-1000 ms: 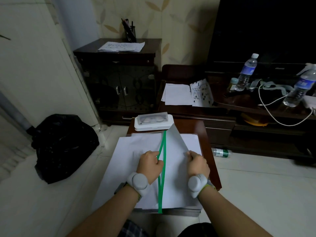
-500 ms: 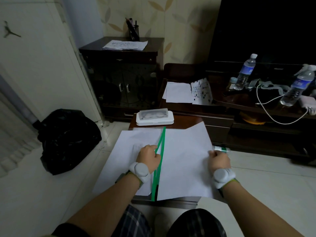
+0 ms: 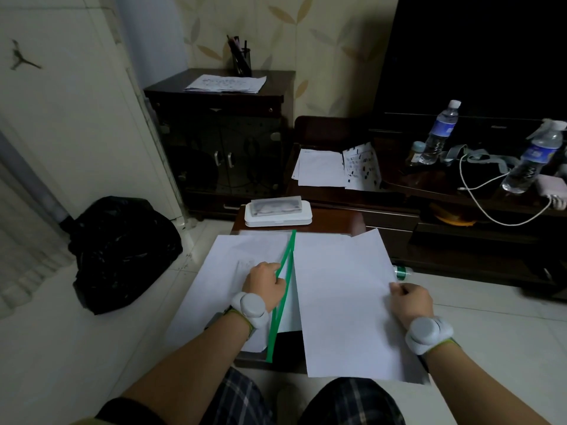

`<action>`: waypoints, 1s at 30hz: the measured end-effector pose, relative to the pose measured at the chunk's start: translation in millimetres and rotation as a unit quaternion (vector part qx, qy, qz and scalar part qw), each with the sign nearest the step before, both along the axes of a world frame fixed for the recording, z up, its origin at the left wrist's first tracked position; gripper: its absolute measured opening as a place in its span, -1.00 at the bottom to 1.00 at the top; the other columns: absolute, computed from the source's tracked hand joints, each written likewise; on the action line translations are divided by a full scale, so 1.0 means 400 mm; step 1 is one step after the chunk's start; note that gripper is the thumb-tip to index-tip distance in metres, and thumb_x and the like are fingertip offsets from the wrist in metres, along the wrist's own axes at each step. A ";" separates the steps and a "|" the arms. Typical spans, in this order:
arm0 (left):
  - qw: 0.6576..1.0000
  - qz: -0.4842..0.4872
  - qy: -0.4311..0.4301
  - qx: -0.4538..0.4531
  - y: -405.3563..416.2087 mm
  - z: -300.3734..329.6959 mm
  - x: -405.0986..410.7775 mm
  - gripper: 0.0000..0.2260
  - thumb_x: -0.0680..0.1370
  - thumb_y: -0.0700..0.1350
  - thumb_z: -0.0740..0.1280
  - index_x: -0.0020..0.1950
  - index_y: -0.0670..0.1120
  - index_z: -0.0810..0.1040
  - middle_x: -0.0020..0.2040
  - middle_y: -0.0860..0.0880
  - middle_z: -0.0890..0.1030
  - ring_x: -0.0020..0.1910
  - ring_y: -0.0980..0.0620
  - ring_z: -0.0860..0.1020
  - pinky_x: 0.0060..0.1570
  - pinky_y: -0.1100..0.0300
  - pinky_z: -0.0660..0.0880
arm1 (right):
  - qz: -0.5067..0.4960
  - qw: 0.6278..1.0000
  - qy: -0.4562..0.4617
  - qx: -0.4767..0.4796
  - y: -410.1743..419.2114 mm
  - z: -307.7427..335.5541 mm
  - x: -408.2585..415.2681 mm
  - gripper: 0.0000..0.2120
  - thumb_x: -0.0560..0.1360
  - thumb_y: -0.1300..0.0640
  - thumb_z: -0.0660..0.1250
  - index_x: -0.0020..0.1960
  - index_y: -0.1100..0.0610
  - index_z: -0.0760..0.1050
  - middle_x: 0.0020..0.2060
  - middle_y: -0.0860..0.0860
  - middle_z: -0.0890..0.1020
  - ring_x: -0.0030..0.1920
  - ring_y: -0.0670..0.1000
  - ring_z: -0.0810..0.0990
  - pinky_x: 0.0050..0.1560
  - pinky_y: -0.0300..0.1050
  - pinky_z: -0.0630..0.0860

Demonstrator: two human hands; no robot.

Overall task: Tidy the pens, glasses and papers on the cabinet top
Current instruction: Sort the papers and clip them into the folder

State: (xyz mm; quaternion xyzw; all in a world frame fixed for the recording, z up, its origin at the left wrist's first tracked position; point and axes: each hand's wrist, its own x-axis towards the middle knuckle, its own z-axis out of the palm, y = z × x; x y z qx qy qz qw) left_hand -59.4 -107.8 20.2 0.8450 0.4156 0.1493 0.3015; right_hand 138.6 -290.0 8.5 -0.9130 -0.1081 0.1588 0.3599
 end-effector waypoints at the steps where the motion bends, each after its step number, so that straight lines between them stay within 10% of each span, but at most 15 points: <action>1: 1.000 0.004 0.000 -0.005 0.001 -0.001 0.001 -0.77 0.47 -0.28 0.21 0.05 -0.31 0.57 -0.11 -0.30 0.58 -0.08 -0.21 0.53 -0.08 0.14 0.50 | 0.005 1.000 0.002 -0.001 -0.001 -0.004 0.000 -0.71 0.57 0.14 0.24 0.05 0.35 0.58 0.03 0.34 0.61 0.11 0.32 0.53 0.06 -0.01 0.43; 6: 1.000 0.007 0.002 -0.011 -0.001 -0.003 0.004 -0.85 0.47 -0.30 0.20 -0.12 -0.35 0.53 -0.18 -0.32 0.52 -0.11 -0.23 0.51 -0.11 0.08 0.47 | 0.021 1.000 0.004 0.001 0.023 -0.018 -0.017 -0.71 0.57 0.12 0.23 -0.01 0.35 0.59 -0.03 0.33 0.62 0.04 0.29 0.55 -0.10 -0.11 0.32; 14: 1.000 -0.010 -0.014 -0.003 0.001 -0.001 -0.008 -0.68 0.49 -0.28 0.23 0.23 -0.21 0.54 0.00 -0.27 0.58 0.02 -0.16 0.53 0.11 0.15 0.48 | 0.020 0.999 0.002 0.028 0.112 -0.019 -0.059 -0.71 0.59 0.12 0.21 0.11 0.31 0.57 0.08 0.31 0.60 0.14 0.29 0.53 0.09 -0.05 0.42; 22: 0.999 -0.027 -0.018 0.032 0.013 0.008 -0.023 -0.87 0.47 -0.31 0.23 -0.13 -0.30 0.57 -0.38 0.00 0.35 -0.24 -0.08 0.45 0.02 0.09 0.52 | -0.003 1.000 -0.002 0.021 0.148 -0.016 -0.072 -0.70 0.60 0.11 0.19 0.16 0.28 0.55 0.13 0.30 0.58 0.17 0.29 0.50 0.12 -0.03 0.42; 30: 0.999 -0.035 -0.032 0.020 0.016 0.005 -0.027 -0.83 0.45 -0.32 0.24 -0.07 -0.29 0.61 -0.38 0.09 0.32 -0.24 0.00 0.44 0.04 0.13 0.52 | -0.014 1.000 -0.016 0.023 0.154 -0.021 -0.073 -0.69 0.61 0.07 0.15 0.15 0.25 0.54 0.08 0.29 0.59 0.11 0.28 0.53 0.04 -0.04 0.43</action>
